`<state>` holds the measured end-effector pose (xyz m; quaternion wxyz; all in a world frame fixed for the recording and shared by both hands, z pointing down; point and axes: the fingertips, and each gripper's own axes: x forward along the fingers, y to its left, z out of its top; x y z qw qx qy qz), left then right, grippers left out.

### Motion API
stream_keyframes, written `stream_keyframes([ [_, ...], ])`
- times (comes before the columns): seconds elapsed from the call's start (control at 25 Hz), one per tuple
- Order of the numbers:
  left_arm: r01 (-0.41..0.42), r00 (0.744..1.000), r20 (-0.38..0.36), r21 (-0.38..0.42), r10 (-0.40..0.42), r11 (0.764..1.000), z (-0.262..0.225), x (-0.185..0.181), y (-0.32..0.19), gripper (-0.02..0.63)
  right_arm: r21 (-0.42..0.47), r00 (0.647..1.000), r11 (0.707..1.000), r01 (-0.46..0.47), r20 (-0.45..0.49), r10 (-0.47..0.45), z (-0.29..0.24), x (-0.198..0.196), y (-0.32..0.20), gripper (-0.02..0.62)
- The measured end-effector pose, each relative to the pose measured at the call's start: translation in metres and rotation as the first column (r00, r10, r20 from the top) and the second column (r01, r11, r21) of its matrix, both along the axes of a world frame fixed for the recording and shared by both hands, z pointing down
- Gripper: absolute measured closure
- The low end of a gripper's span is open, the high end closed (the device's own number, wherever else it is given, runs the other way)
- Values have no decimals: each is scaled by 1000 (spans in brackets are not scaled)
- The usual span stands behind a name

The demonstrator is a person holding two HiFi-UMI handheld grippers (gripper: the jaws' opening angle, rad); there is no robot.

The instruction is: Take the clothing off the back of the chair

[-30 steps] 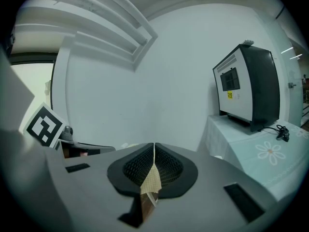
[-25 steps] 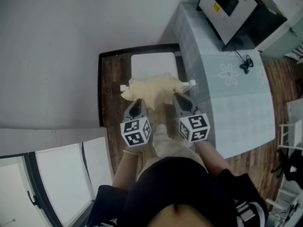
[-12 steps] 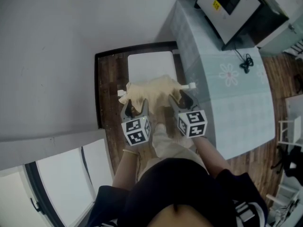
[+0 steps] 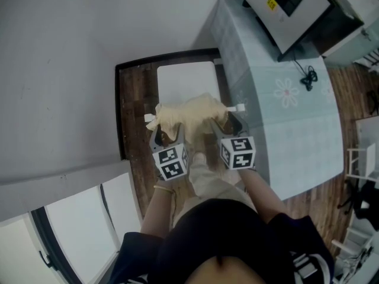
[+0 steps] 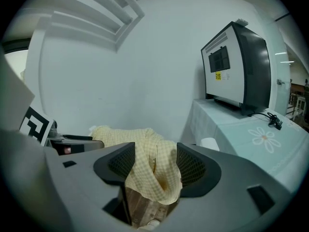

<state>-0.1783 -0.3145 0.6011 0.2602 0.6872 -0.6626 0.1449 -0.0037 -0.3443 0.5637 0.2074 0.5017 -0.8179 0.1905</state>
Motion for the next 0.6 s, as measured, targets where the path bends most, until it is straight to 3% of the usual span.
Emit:
stream_keyframes([
  [0.6, 11, 1000, -12, -16, -11, 1000, 9, 2, -15, 304, -25, 999, 999, -28, -21, 27, 17, 4, -10, 331],
])
